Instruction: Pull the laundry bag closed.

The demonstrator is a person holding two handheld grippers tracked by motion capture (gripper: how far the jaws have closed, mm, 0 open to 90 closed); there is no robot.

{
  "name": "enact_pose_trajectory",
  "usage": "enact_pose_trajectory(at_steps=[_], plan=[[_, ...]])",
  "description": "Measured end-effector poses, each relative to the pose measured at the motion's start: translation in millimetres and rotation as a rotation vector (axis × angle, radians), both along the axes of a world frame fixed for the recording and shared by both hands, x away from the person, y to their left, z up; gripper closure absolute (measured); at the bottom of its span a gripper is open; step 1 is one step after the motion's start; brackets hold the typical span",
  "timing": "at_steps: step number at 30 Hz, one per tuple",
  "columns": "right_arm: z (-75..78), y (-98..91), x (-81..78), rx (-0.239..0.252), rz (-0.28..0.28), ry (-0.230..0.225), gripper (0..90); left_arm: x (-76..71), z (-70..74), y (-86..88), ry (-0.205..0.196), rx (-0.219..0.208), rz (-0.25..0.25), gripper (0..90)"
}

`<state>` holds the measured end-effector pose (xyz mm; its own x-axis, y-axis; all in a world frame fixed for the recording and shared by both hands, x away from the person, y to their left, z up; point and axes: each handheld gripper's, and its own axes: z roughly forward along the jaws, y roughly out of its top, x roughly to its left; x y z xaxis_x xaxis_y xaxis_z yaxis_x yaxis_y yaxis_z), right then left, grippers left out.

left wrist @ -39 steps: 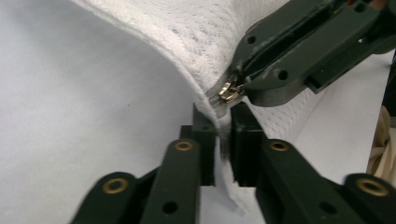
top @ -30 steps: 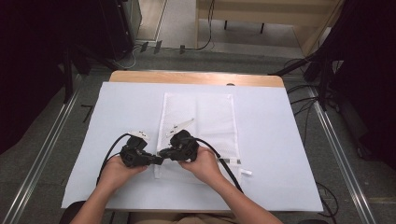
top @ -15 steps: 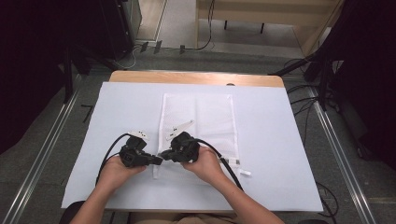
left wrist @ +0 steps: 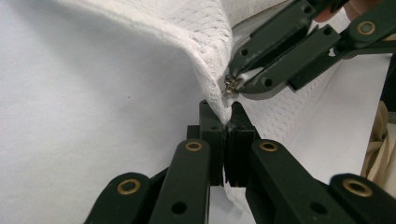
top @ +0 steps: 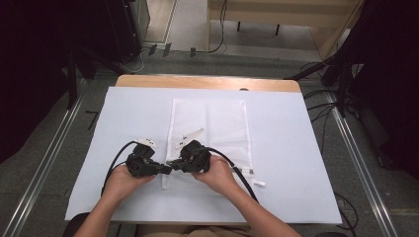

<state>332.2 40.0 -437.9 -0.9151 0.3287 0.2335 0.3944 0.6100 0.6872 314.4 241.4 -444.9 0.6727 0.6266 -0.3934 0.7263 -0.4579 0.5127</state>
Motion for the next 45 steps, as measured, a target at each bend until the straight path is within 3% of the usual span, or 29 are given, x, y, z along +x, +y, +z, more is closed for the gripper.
enact_pose_trajectory(at_steps=[8, 15, 18, 27, 31, 37, 45], plan=[[-0.1, 0.1, 2.0, 0.020, -0.023, 0.037, 87.2, -0.2, -0.1, -0.5, -0.007, 0.012, -0.003, 89.0], [-0.2, 0.4, 1.6, -0.021, -0.009, 0.026, 88.4, -0.5, -0.7, -1.3, 0.001, 0.019, -0.004, 89.0], [-0.3, -0.8, 1.8, -0.028, -0.015, 0.038, 88.4, -0.5, -0.2, -0.5, -0.001, 0.014, 0.000, 89.0], [0.6, -3.2, -0.9, -0.042, -0.022, 0.013, 88.7, -0.6, 0.9, 0.4, -0.002, 0.008, -0.002, 89.4], [-0.5, -2.4, 0.0, -0.025, -0.037, 0.034, 88.6, -2.0, 0.5, -1.2, -0.031, 0.033, -0.015, 88.5], [0.9, -4.0, 1.7, -0.029, -0.026, 0.040, 88.5, -1.0, 2.0, 4.1, -0.032, 0.014, 0.004, 84.3], [-0.1, -1.8, 0.6, -0.028, -0.015, 0.046, 88.5, -0.4, 3.0, 3.0, -0.007, -0.015, -0.002, 88.0]])
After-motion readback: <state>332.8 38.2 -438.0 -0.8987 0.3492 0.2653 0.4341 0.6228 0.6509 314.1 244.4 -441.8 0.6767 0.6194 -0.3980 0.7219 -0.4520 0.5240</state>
